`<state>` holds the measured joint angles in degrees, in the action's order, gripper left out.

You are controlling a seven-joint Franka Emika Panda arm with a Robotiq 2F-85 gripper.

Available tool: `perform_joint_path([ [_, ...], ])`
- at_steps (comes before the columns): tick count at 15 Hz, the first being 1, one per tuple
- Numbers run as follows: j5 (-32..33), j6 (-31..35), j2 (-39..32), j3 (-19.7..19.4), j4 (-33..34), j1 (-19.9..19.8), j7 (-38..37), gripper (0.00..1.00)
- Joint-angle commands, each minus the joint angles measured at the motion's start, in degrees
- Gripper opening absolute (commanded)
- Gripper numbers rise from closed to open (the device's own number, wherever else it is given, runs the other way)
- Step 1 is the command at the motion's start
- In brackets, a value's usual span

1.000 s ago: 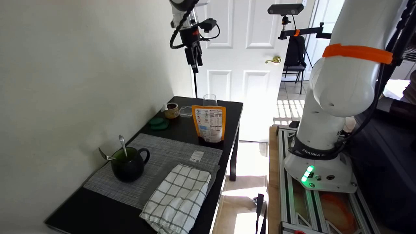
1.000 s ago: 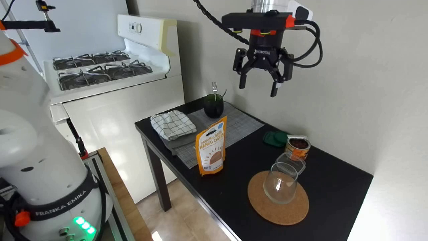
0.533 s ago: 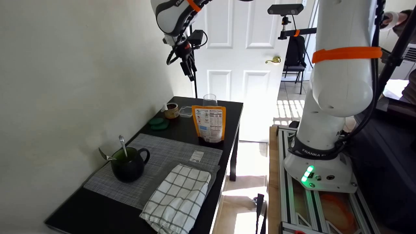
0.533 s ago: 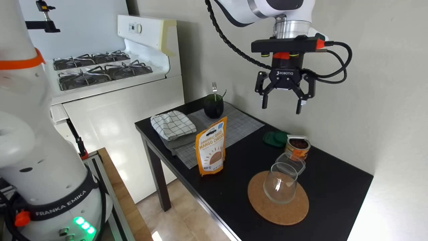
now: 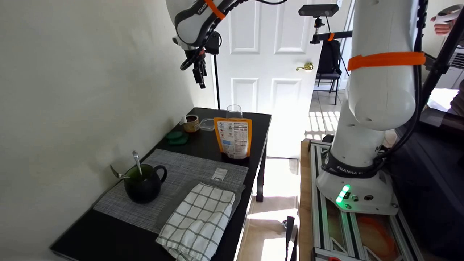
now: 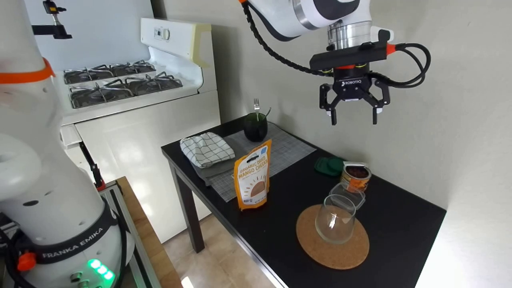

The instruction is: Move the can to the left

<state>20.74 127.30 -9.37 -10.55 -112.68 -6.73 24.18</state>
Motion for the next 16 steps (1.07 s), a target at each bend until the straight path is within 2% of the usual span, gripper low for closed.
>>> perform_joint_path([
  [1, 1.65, 15.96, 0.14, 1.97, -5.43, -0.44, -1.59, 1.0],
  [7, -2.61, 44.28, -6.06, 3.5, -11.95, -1.12, -5.91, 1.0],
  [9, -5.07, 48.3, -8.63, 4.5, -13.75, -2.0, -5.7, 1.0],
  [12, -9.99, 49.55, -12.17, 9.01, -14.93, -5.8, -3.18, 1.0],
  [14, -10.55, 50.21, -14.9, 10.54, -14.08, -7.73, -2.55, 1.0],
  [16, -9.61, 49.68, -16.71, 10.25, -13.35, -8.61, -2.49, 1.0],
])
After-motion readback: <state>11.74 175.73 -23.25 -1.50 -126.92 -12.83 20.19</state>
